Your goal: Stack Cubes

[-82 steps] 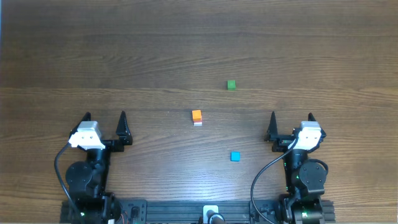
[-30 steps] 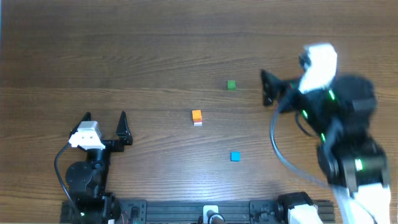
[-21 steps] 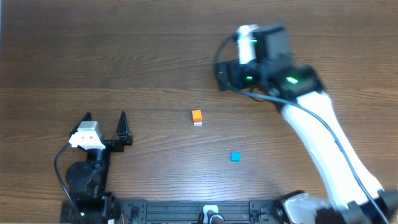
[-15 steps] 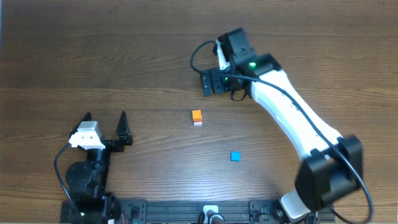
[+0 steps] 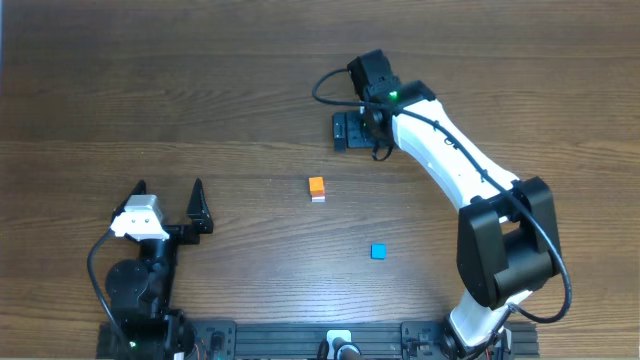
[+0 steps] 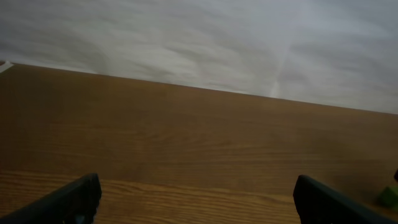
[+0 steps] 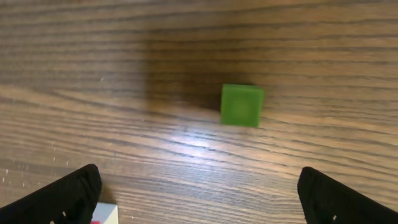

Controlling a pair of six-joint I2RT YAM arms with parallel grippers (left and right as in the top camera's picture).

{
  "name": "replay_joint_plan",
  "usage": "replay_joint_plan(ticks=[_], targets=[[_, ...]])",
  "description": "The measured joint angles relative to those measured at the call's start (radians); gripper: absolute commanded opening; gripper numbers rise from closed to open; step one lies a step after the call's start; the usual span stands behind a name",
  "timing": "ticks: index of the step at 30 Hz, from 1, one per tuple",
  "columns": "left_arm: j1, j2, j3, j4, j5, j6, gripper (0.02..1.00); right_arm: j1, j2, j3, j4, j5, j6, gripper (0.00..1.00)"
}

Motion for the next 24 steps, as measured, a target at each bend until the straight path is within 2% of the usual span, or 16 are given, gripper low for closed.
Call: replay_joint_plan(ticks=[11,24], targets=[[0.000,0.000,0.000,0.000,0.000,0.000,1.000,-0.050,0.021,0.047,-0.022,0.014,0.030,0.993],[0.000,0.000,0.000,0.000,0.000,0.000,0.998,-0.050,0.179,0.138,-0.094,0.014,0.016,0.991]])
